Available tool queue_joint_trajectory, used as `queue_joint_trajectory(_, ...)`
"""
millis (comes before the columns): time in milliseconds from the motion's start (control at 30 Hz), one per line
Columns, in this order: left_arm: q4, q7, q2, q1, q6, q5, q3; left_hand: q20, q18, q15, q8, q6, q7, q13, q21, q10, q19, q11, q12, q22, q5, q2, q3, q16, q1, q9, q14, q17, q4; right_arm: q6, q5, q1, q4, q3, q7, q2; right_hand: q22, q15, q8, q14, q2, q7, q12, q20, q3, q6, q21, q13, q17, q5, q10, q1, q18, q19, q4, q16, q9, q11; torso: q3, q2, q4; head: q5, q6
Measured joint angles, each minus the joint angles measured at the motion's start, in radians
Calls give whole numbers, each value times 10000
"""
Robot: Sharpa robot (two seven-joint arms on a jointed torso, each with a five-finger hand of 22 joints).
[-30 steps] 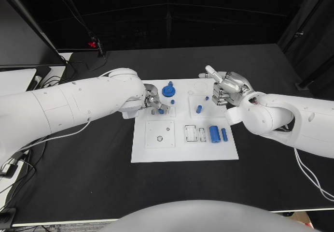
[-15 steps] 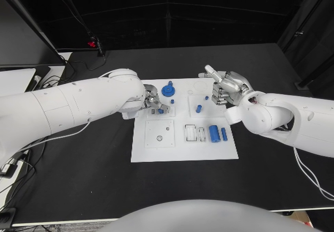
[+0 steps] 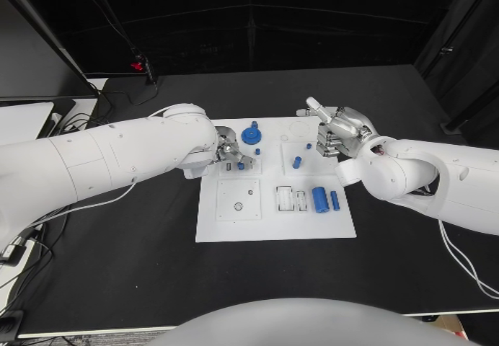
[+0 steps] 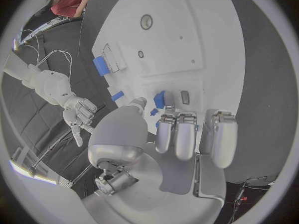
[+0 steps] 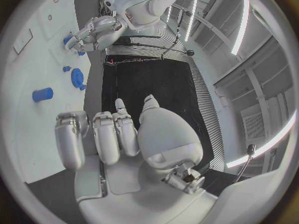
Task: Assemble the parts on the task board
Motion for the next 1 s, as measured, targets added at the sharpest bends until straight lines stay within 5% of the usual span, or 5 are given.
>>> queue_joint_trajectory(1000, 44, 13, -131, -1, -270, -79, 0, -30, 1, -33, 351, -124, -55, 0, 0, -1, -31, -73, 0, 0, 1, 96, -26, 0, 97, 556, -34, 0, -27, 2, 0, -21, -10, -5, -63, -6, 0, 0, -1, 0, -1, 0, 0, 0, 0, 0, 0, 0, 0, 0, 0, 1, 0, 0, 0, 0, 7, 0, 3, -1, -2, -29, -13)
